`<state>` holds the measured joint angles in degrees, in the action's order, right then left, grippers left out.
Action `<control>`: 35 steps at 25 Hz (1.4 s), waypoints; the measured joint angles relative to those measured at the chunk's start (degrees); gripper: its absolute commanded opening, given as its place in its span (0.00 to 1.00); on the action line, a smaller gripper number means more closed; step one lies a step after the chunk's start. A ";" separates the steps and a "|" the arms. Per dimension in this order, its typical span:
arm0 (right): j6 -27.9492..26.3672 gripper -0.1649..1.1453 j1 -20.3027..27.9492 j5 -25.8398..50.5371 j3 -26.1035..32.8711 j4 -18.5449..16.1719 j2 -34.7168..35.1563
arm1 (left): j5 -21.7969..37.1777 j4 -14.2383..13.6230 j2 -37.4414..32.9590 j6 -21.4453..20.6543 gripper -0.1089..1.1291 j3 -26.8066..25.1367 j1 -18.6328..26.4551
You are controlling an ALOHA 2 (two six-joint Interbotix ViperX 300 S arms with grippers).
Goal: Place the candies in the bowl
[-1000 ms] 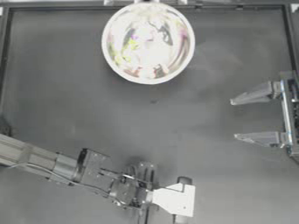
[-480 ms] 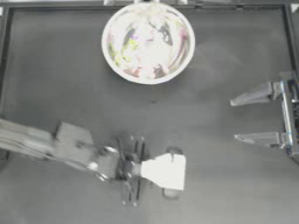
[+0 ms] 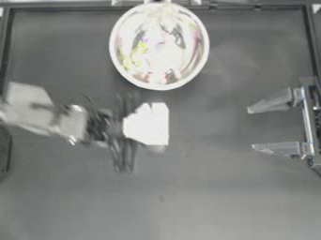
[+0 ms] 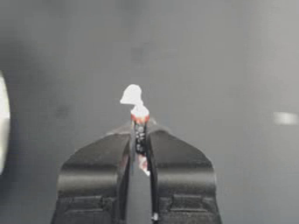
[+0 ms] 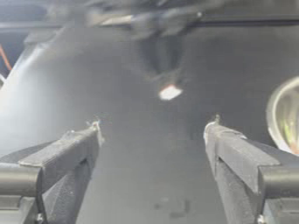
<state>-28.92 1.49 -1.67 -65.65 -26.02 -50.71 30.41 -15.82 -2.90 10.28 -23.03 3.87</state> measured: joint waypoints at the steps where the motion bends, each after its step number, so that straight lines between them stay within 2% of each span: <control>1: 0.00 0.88 0.00 0.00 0.00 -0.09 0.00 | -0.70 -0.44 -0.70 -0.09 0.45 -0.53 1.32; 6: -0.09 0.88 0.70 -0.09 0.00 0.35 0.18 | -6.50 -2.37 -2.02 -1.93 0.45 -2.37 9.14; 12: -0.09 0.88 1.49 -0.79 0.00 0.53 0.35 | -10.37 -2.81 -1.76 -4.31 0.46 -2.55 18.02; 17: -0.09 0.88 2.46 -2.02 0.00 0.79 0.79 | -13.54 -2.90 3.52 -6.77 0.45 -1.05 23.82; 25: -0.09 0.88 2.81 -2.72 0.00 1.05 2.11 | -13.97 -2.90 11.87 -10.37 0.44 4.83 26.72; 30: -0.09 0.88 2.81 -2.72 -0.09 1.23 2.29 | -14.24 -2.90 15.12 -10.46 0.47 6.77 26.98; 32: -0.09 0.88 2.81 -2.72 0.00 1.23 2.29 | -14.33 -2.90 15.47 -10.46 0.51 7.03 27.25; 35: 0.00 0.88 2.90 -2.72 -0.09 1.23 2.29 | -14.33 -2.90 15.47 -10.37 0.68 7.03 27.42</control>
<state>-28.92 4.39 -4.39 -65.74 -24.79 -48.43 16.08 -18.72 12.57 -0.09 -16.00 31.29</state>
